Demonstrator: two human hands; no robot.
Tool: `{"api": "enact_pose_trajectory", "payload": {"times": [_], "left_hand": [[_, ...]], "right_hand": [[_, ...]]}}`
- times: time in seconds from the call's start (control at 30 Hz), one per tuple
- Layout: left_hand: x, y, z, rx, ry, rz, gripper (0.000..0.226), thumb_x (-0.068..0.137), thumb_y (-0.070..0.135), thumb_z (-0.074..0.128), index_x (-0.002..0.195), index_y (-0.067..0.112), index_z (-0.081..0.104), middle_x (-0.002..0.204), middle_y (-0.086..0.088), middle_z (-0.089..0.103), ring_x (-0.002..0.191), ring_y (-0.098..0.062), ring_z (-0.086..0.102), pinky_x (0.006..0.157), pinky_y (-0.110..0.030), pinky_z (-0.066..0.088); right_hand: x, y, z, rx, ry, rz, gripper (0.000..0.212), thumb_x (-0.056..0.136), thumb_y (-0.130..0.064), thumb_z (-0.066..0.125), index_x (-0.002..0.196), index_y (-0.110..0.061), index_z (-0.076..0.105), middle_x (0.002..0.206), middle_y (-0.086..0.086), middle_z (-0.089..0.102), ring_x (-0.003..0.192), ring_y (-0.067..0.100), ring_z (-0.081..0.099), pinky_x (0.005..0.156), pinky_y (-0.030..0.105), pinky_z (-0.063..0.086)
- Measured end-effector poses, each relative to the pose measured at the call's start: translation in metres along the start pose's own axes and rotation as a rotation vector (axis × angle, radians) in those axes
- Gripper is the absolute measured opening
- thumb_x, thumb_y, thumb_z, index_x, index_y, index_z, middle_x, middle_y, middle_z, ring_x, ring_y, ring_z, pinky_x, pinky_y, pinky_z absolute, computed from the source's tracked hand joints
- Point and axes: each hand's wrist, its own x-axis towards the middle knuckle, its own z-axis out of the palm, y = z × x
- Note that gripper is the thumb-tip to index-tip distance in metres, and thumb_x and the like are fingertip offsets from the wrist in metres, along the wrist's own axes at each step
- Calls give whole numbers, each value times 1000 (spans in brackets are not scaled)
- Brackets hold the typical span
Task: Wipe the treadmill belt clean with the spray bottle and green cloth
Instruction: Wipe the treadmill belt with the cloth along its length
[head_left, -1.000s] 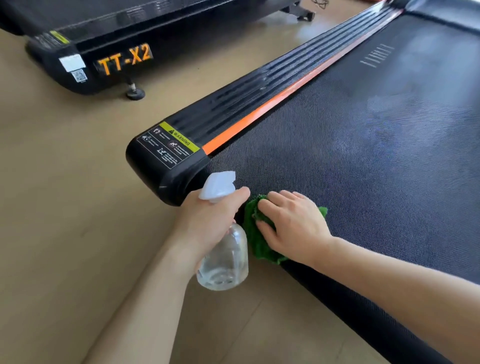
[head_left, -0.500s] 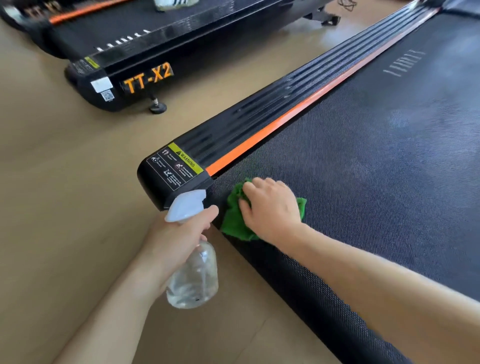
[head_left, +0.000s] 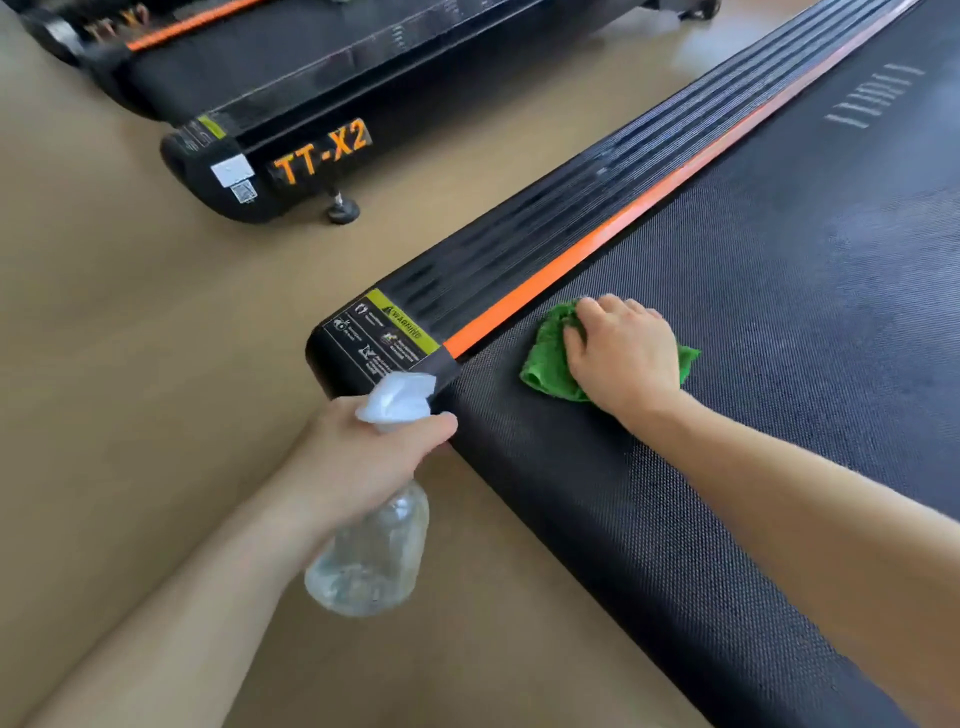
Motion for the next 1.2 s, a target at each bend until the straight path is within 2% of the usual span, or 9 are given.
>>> {"api": "enact_pose_trajectory", "payload": {"times": [0.2, 0.27, 0.43, 0.53, 0.67, 0.8, 0.93, 1.03, 1.2], "left_hand": [[33, -23, 9, 187, -116, 113, 34, 89, 45, 69, 82, 12, 73, 87, -8, 74, 88, -28, 70, 77, -35, 55], [42, -28, 9, 180, -101, 143, 42, 90, 42, 67, 85, 1, 70, 83, -11, 73, 86, -32, 68, 81, -38, 56], [44, -33, -6, 135, -174, 287, 45, 87, 41, 68, 49, 22, 53, 62, 4, 54, 74, -26, 55, 75, -36, 51], [43, -36, -11, 120, -184, 317, 44, 89, 42, 66, 56, 17, 53, 68, 0, 59, 82, -31, 63, 82, -38, 55], [37, -32, -12, 91, -267, 412, 48, 92, 42, 67, 58, 16, 45, 64, 3, 53, 73, -23, 52, 71, -34, 45], [38, -35, -14, 135, -354, 420, 40, 91, 41, 65, 73, 5, 65, 71, -3, 61, 76, -26, 56, 80, -38, 54], [40, -52, -21, 224, -467, 413, 49, 90, 38, 68, 48, 22, 47, 60, 6, 49, 65, -19, 48, 63, -31, 40], [53, -57, -30, 181, -404, 407, 47, 90, 39, 70, 54, 21, 46, 58, 8, 47, 63, -18, 46, 62, -30, 38], [61, -53, -39, 98, -229, 482, 51, 88, 42, 70, 57, 20, 36, 46, 13, 40, 59, -17, 42, 59, -31, 35]], "right_hand": [[-50, -6, -11, -61, 93, 80, 22, 95, -34, 52, 84, -14, 54, 81, 3, 59, 78, 32, 59, 72, 38, 43], [-61, -6, -16, -84, 92, 111, 23, 95, -33, 54, 85, -13, 55, 81, 5, 60, 79, 33, 60, 70, 39, 44], [-86, -17, -25, -121, 64, 201, 24, 95, -33, 55, 84, -11, 55, 80, 6, 58, 78, 35, 59, 69, 41, 44], [-95, -24, -31, -135, 36, 187, 29, 95, -38, 47, 88, -11, 56, 80, 4, 56, 79, 34, 58, 71, 40, 45], [-97, -28, -36, -147, -23, 208, 28, 96, -38, 48, 93, -11, 57, 83, 5, 57, 83, 34, 58, 74, 41, 45], [-105, -20, -48, -147, -105, 131, 27, 97, -39, 47, 95, -14, 54, 84, 2, 54, 84, 32, 58, 77, 43, 50], [-126, 0, -62, -199, -116, 175, 32, 100, -43, 39, 102, -14, 54, 85, 2, 52, 84, 34, 58, 78, 43, 50], [-136, -7, -61, -206, -132, 232, 32, 99, -42, 40, 106, -13, 55, 92, 7, 55, 90, 34, 57, 84, 46, 48], [-128, -54, -46, -200, -85, -91, 28, 97, -39, 41, 94, -14, 51, 88, 4, 50, 80, 30, 54, 75, 44, 48]]}}
